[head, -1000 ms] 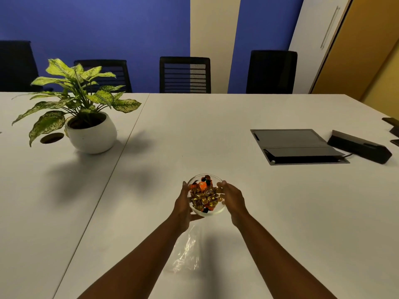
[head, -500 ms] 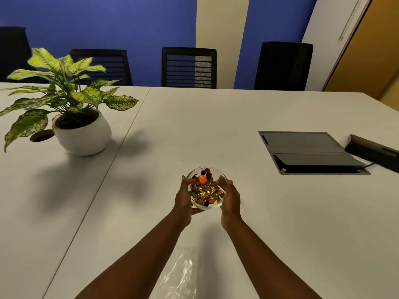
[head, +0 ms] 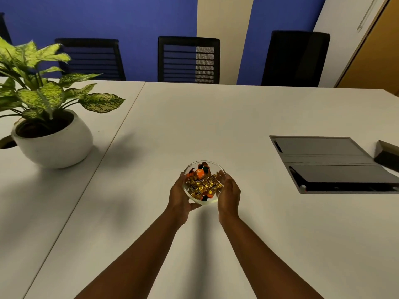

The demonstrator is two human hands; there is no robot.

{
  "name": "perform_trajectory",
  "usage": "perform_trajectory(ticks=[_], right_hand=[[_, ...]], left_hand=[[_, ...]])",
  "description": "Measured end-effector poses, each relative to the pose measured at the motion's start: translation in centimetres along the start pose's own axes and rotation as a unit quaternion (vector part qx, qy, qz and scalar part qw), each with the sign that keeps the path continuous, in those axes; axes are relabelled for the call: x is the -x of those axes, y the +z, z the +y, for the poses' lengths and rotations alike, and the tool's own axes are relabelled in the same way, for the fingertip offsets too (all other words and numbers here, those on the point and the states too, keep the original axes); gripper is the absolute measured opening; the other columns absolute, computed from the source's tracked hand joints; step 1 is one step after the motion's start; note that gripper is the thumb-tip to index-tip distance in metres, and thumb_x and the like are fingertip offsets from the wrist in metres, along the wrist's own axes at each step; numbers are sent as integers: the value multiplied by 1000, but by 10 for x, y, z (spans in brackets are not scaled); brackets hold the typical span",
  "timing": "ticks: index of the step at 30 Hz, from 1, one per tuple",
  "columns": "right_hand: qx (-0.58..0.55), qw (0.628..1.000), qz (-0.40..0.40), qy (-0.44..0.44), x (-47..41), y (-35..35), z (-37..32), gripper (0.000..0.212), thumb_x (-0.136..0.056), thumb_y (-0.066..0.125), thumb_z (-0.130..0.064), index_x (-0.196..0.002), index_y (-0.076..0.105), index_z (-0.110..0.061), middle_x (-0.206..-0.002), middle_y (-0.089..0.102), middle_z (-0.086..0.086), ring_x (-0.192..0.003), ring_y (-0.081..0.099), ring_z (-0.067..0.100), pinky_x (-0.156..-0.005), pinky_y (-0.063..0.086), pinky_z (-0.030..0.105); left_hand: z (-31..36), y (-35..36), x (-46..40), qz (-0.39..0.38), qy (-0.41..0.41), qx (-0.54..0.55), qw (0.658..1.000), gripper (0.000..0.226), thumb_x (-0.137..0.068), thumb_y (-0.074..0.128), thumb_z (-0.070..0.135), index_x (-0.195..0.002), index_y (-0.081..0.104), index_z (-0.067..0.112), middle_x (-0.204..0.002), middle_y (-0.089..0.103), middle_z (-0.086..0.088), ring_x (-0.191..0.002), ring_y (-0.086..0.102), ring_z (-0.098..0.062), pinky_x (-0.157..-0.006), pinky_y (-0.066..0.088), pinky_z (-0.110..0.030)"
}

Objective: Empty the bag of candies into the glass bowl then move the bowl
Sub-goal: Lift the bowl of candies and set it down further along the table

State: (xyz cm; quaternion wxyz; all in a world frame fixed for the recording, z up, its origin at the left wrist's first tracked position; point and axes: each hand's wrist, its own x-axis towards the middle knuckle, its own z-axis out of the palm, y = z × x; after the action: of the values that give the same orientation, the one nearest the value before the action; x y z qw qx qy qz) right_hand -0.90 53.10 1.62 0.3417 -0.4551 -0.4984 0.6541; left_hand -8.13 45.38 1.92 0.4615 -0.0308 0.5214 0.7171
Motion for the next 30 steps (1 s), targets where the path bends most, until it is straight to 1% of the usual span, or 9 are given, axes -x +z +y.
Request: perform_trajectory(ticks=[1,5,7,12,17,25,27,28,30], right_hand=[[7,1000,0,0,-17,10,7,38,-98,28,-12,-123,56,-6,-127,61,17,-118,56,30,-103,45,48],[9,1000,14,-1,-42,24,10,38,-99,29,-12,-122,57,-4,-126,61,18,-117,56,31,-103,45,48],[15,1000,23,-2,-59,34,15,38,-98,29,-13,-121,58,-3,-125,62,18,-117,56,31,-103,45,49],[32,999,39,-8,-92,51,22,39,-98,28,-15,-118,60,-4,-123,64,17,-114,58,31,-103,44,49],[52,997,50,-21,-120,65,29,40,-97,28,-13,-116,62,-4,-122,65,16,-114,58,31,-103,43,50],[77,995,49,-29,-144,78,39,40,-97,27,-14,-116,61,-3,-121,65,17,-111,59,33,-101,45,49],[80,995,47,-27,-146,78,40,41,-98,26,-15,-116,61,-2,-121,65,17,-111,59,32,-101,45,49],[83,995,47,-25,-147,79,41,41,-99,26,-16,-116,61,-2,-120,65,17,-111,59,31,-101,45,49],[91,994,49,-28,-148,79,43,42,-99,26,-17,-116,61,-3,-120,65,17,-112,59,31,-101,44,48]], left_hand=[[1,-2,-19,4,1,4,1000,51,-95,31,45,-136,44,18,-143,47,-12,-129,45,-34,-90,42,-46],[10,2,-43,24,26,3,999,49,-96,32,41,-136,46,16,-143,49,-11,-130,45,-29,-95,39,-39],[14,4,-63,34,37,0,999,50,-97,31,39,-139,43,13,-144,47,-12,-131,44,-29,-99,39,-37],[19,7,-102,22,69,-19,997,53,-99,25,37,-140,40,6,-145,46,-17,-133,43,-31,-116,30,-43],[22,7,-138,50,81,-58,994,52,-100,22,36,-137,44,8,-142,49,-16,-131,45,-30,-115,31,-43],[24,4,-168,72,80,-73,991,50,-100,22,36,-131,50,9,-137,54,-14,-126,50,-27,-104,38,-35],[25,3,-171,85,73,-88,990,51,-100,22,36,-133,48,8,-140,51,-13,-129,47,-27,-109,35,-35],[24,1,-174,84,72,-95,989,52,-100,21,36,-135,47,8,-142,50,-13,-131,45,-27,-114,33,-37],[25,0,-176,82,65,-111,988,53,-100,20,36,-137,44,8,-145,47,-13,-134,42,-27,-117,29,-42]])
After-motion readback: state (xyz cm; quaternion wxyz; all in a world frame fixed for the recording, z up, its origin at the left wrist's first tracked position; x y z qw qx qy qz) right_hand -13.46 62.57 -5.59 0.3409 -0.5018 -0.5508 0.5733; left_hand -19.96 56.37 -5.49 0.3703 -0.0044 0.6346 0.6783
